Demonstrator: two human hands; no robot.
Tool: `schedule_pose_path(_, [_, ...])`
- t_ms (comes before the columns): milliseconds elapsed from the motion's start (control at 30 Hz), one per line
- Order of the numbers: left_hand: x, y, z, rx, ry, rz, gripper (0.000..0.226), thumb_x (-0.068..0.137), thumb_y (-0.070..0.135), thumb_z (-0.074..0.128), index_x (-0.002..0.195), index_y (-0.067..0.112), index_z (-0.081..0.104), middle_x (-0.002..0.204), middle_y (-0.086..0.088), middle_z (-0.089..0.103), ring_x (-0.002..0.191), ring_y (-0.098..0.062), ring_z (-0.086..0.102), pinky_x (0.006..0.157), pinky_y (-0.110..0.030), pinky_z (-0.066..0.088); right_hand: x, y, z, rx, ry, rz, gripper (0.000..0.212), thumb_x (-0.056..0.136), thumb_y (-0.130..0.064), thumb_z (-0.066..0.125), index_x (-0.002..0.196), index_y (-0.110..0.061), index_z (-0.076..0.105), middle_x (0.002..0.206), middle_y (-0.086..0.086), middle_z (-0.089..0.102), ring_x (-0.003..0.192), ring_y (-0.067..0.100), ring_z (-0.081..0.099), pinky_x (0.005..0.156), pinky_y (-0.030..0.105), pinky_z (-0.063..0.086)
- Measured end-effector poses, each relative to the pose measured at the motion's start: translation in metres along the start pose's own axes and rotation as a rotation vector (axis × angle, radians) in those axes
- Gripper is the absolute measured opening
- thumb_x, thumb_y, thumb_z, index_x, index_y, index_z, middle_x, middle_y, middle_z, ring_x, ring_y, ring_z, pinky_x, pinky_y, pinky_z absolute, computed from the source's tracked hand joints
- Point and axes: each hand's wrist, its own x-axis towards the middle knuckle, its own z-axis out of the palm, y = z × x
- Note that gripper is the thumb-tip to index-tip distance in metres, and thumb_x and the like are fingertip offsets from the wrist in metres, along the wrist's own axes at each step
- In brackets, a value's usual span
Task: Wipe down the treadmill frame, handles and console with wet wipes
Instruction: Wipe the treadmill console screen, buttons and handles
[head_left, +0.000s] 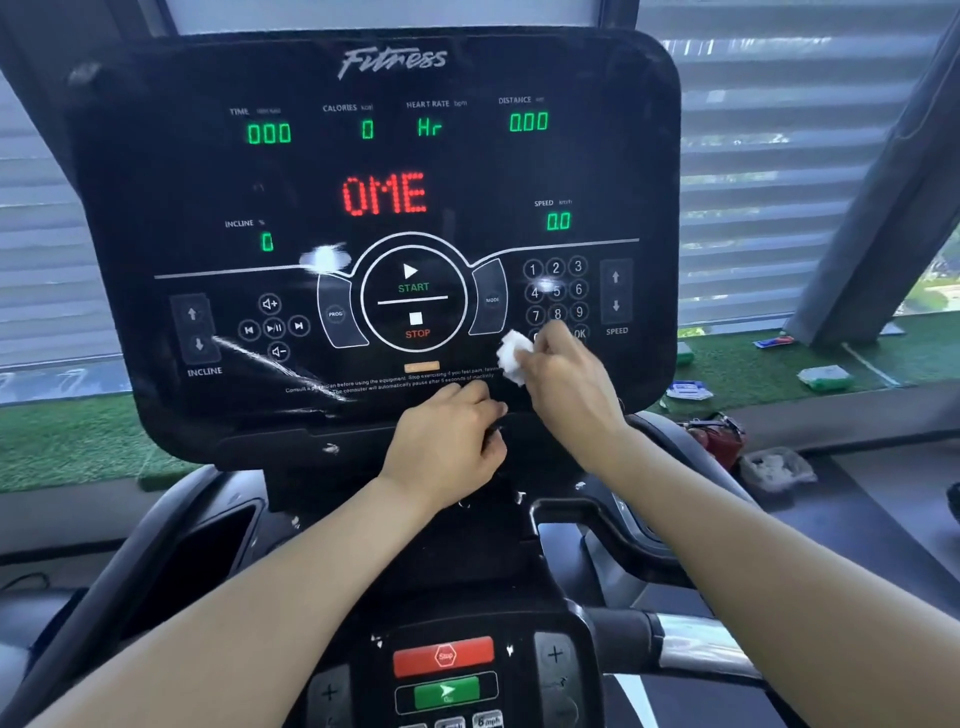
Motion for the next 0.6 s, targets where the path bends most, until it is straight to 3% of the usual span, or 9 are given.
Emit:
schedule_pose_path(67, [0.001, -0.001, 0.000, 0.012, 0.014, 0.008, 0.030, 0.081, 0.027, 0.059, 0.109, 0.021, 0.070, 0.092, 0.010, 0.061, 0.087, -0.015, 0.057, 0.055, -0.030, 0.050, -0.005, 0.001, -0.001, 0.008, 0.025, -0.027, 0.013, 0.085, -0.001, 0.063, 0.075, 0.004, 0.056, 0.085, 0.011, 0.046, 0.068, 0.023, 0.039, 0.054, 0.030, 0.031])
schedule_pose_path(133, [0.001, -0.002, 0.001, 0.009, 0.028, 0.012, 0.028, 0.078, 0.027, 0.061, 0.103, 0.021, 0.072, 0.089, 0.010, 0.062, 0.082, -0.015, 0.058, 0.051, -0.029, 0.050, 0.008, 0.001, -0.007, 0.023, 0.035, -0.029, 0.003, 0.082, 0.001, 0.064, 0.081, 0.003, 0.063, 0.087, 0.011, 0.050, 0.069, 0.025, 0.043, 0.055, 0.030, 0.033])
schedule_pose_path(200, [0.000, -0.002, 0.002, 0.000, 0.029, 0.017, 0.030, 0.075, 0.027, 0.059, 0.100, 0.020, 0.073, 0.087, 0.011, 0.062, 0.077, -0.014, 0.058, 0.048, -0.028, 0.050, 0.023, -0.002, -0.013, 0.035, 0.057, -0.012, 0.014, 0.082, 0.002, 0.061, 0.094, 0.000, 0.068, 0.093, 0.012, 0.052, 0.074, 0.026, 0.047, 0.059, 0.031, 0.033])
schedule_pose_path(333, [-0.002, -0.001, 0.001, 0.007, 0.006, 0.008, 0.035, 0.078, 0.028, 0.055, 0.108, 0.020, 0.071, 0.092, 0.011, 0.062, 0.082, -0.014, 0.058, 0.054, -0.029, 0.052, 0.023, -0.006, -0.016, 0.027, 0.102, -0.084, 0.017, 0.071, 0.005, 0.066, 0.084, -0.007, 0.069, 0.089, 0.009, 0.057, 0.068, 0.025, 0.055, 0.052, 0.027, 0.029])
schedule_pose_path(433, [-0.001, 0.003, -0.004, 0.007, -0.052, -0.019, 0.037, 0.085, 0.030, 0.055, 0.119, 0.021, 0.066, 0.101, 0.010, 0.061, 0.094, -0.014, 0.055, 0.067, -0.030, 0.051, 0.010, 0.008, -0.016, -0.001, -0.060, -0.227, 0.024, 0.071, 0.006, 0.069, 0.085, -0.013, 0.071, 0.092, 0.005, 0.058, 0.068, 0.022, 0.055, 0.051, 0.021, 0.021])
schedule_pose_path(500, [0.002, 0.006, -0.006, 0.009, -0.064, -0.023, 0.036, 0.088, 0.032, 0.053, 0.119, 0.021, 0.065, 0.103, 0.010, 0.060, 0.098, -0.014, 0.055, 0.073, -0.033, 0.052, 0.007, 0.021, -0.020, -0.004, -0.114, -0.268, 0.029, 0.067, 0.007, 0.075, 0.081, -0.018, 0.073, 0.088, 0.000, 0.057, 0.061, 0.016, 0.043, 0.050, 0.017, 0.015])
schedule_pose_path(600, [0.006, 0.009, -0.007, 0.032, -0.065, -0.028, 0.030, 0.090, 0.032, 0.051, 0.108, 0.019, 0.071, 0.099, 0.007, 0.061, 0.099, -0.015, 0.058, 0.071, -0.036, 0.053, 0.006, 0.039, -0.022, 0.021, -0.186, -0.237, 0.027, 0.071, 0.006, 0.075, 0.080, -0.019, 0.076, 0.084, -0.007, 0.053, 0.065, 0.009, 0.035, 0.051, 0.019, 0.021])
